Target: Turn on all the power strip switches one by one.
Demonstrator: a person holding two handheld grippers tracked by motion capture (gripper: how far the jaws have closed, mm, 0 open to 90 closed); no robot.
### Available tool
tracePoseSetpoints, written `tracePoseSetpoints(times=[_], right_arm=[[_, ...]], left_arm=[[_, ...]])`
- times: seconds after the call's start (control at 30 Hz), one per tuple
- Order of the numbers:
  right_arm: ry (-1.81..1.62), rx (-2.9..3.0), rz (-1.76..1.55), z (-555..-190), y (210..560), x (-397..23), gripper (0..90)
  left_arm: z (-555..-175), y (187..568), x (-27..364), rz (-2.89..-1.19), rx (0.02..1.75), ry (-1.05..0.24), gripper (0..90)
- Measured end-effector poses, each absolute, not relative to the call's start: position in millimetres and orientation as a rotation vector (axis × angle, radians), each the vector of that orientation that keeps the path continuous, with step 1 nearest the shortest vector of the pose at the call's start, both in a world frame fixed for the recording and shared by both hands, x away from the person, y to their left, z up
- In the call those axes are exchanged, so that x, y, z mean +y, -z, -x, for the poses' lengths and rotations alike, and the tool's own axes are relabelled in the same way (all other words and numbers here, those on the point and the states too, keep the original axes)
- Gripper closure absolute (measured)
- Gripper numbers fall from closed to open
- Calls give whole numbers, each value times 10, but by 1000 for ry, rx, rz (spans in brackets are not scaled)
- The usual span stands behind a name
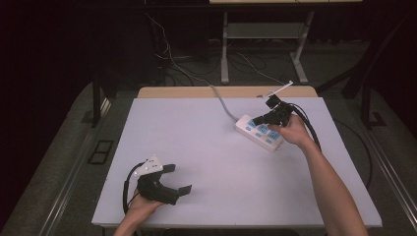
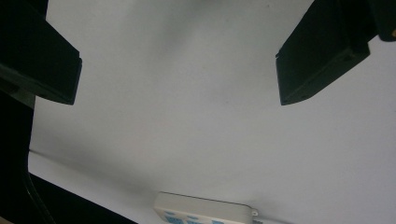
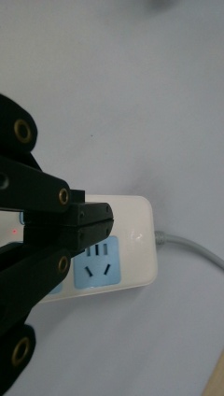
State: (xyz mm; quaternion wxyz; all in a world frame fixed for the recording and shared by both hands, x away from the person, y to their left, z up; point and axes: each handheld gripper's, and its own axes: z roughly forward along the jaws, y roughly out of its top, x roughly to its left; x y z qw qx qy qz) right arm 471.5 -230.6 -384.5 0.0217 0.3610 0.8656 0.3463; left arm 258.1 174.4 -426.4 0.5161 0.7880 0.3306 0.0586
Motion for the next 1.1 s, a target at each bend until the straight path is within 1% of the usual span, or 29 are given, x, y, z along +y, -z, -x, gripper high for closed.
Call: tracePoseSetpoints(times=[0.3, 1.1], right_arm=[[-1063, 2689, -1093, -4797, 3776, -2189, 900], [-994, 2747, -1109, -4890, 4022, -2038, 899]], left_arm=[[-2582, 4265, 1744, -1891, 792, -139, 0], [-2582, 4258, 1749, -1891, 787, -140, 0]])
